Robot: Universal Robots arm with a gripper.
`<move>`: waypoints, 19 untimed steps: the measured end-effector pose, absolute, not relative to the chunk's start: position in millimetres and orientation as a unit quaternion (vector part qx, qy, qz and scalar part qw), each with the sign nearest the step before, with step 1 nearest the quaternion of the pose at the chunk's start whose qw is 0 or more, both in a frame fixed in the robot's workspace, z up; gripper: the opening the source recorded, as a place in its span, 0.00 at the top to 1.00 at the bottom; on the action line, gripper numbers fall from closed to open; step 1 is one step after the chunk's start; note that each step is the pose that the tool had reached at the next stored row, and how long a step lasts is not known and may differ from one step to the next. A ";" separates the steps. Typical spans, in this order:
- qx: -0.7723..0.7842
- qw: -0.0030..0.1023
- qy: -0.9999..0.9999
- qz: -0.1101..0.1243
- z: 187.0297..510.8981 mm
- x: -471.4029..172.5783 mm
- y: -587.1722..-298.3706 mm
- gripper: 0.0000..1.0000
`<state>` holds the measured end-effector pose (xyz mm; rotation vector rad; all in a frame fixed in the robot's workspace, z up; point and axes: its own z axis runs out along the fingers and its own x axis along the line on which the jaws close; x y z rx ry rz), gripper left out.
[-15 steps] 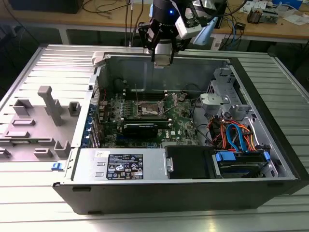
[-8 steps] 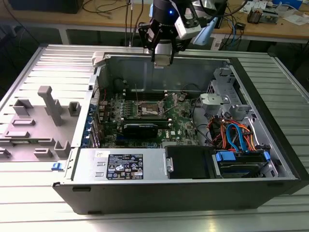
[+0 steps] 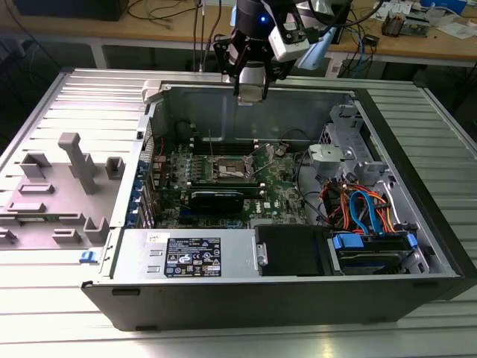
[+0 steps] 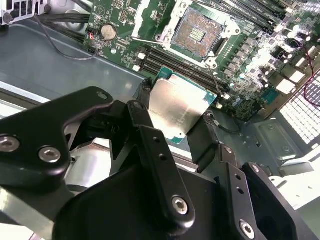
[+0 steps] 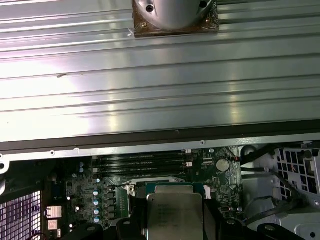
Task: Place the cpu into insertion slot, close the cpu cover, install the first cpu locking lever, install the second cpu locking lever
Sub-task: 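Place the cpu into insertion slot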
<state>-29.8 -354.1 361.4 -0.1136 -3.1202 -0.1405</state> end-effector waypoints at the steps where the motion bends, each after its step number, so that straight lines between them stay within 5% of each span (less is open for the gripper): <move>1: -0.037 0.008 -0.998 -0.045 361.4 -29.9 -354.1 0.46; 19: -0.056 0.007 -0.997 -0.045 359.6 -29.8 -356.3 0.46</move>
